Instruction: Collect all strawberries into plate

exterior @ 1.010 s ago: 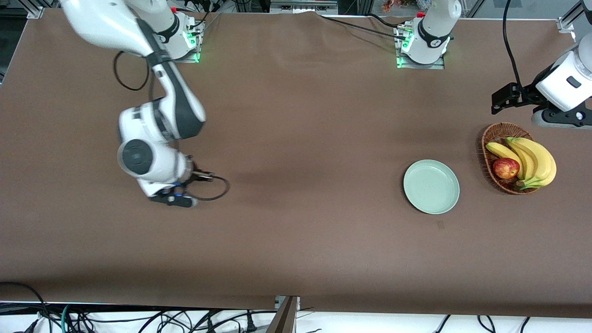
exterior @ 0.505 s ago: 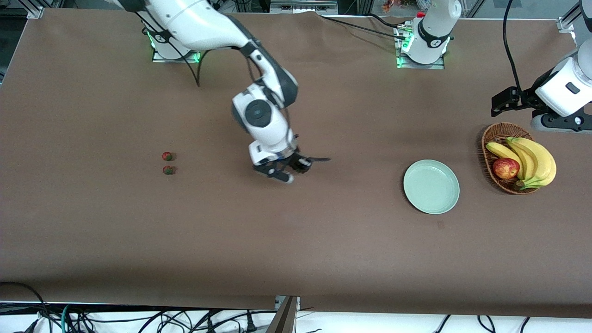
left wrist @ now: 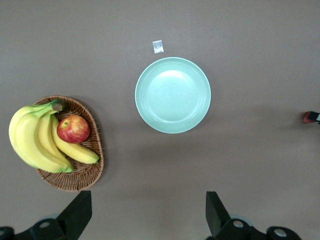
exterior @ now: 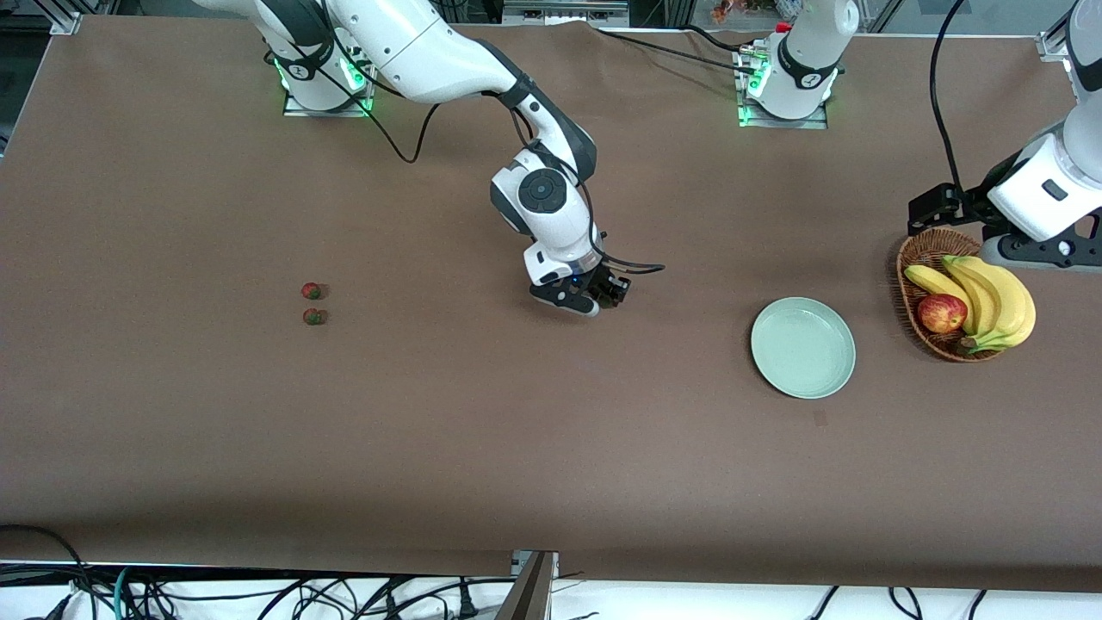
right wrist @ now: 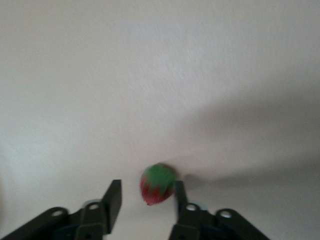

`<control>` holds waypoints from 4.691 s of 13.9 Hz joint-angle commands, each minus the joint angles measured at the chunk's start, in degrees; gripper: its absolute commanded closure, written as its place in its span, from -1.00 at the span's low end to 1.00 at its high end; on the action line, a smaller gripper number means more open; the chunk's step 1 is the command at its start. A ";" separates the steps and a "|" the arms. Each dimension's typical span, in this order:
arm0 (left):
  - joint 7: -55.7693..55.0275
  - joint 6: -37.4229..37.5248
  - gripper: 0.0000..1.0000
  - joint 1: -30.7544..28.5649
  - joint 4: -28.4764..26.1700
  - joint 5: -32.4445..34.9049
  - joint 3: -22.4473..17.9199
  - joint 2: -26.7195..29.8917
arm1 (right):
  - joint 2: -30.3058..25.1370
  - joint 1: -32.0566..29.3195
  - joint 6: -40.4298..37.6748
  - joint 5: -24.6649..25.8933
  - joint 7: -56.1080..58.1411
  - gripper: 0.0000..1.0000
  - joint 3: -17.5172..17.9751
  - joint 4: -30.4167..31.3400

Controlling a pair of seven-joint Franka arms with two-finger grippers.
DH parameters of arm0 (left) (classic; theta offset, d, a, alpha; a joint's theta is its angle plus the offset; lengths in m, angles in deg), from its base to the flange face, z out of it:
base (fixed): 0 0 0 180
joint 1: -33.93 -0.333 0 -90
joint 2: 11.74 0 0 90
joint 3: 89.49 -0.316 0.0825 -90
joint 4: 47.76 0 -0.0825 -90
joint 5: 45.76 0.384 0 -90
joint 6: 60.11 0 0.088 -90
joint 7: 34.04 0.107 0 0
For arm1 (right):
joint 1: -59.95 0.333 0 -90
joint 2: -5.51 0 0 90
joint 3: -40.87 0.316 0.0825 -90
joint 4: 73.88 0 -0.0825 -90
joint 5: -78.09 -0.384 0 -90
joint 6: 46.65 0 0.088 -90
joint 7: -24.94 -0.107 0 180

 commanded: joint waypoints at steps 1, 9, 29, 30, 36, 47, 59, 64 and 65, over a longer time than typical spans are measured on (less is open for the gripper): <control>-0.58 -0.20 -1.00 0.88 1.36 0.14 0.71 -4.77 | -2.04 -2.17 -5.16 -0.62 1.31 -1.00 -0.51 -2.35; -3.54 -3.09 -1.00 10.00 0.49 -3.11 1.24 -16.38 | -10.31 -22.46 -36.80 -0.36 36.68 -1.00 -0.60 -3.15; -48.57 -37.38 -0.43 36.56 -0.93 6.55 0.89 -37.65 | -13.82 -30.66 -37.53 3.34 69.87 -1.00 -14.75 17.86; -48.57 -38.08 -0.34 36.74 -0.93 6.64 0.88 -38.35 | -13.91 -30.57 -37.71 3.34 69.78 -1.00 -14.66 18.12; -48.13 -38.09 0.84 36.04 -0.84 6.64 0.88 -37.66 | -13.83 -30.57 -37.80 3.16 69.69 -0.33 -14.57 19.79; 10.26 -18.58 0.88 14.70 -1.01 6.02 1.59 -24.82 | -13.65 -28.56 -41.58 -7.27 61.47 0.68 -9.92 8.55; 36.95 -43.89 -0.98 4.92 -19.65 18.07 1.68 -25.18 | -6.72 -2.55 -4.78 -9.32 16.35 0.68 -4.73 4.07; 38.01 -37.23 -1.00 4.84 -18.86 16.67 2.72 -21.06 | 2.24 5.37 3.23 -9.23 6.87 0.63 -4.73 -4.01; 37.75 -34.25 -1.00 4.84 -17.90 13.96 3.08 -19.82 | 3.30 5.81 4.81 -9.23 6.33 0.58 -4.73 -4.46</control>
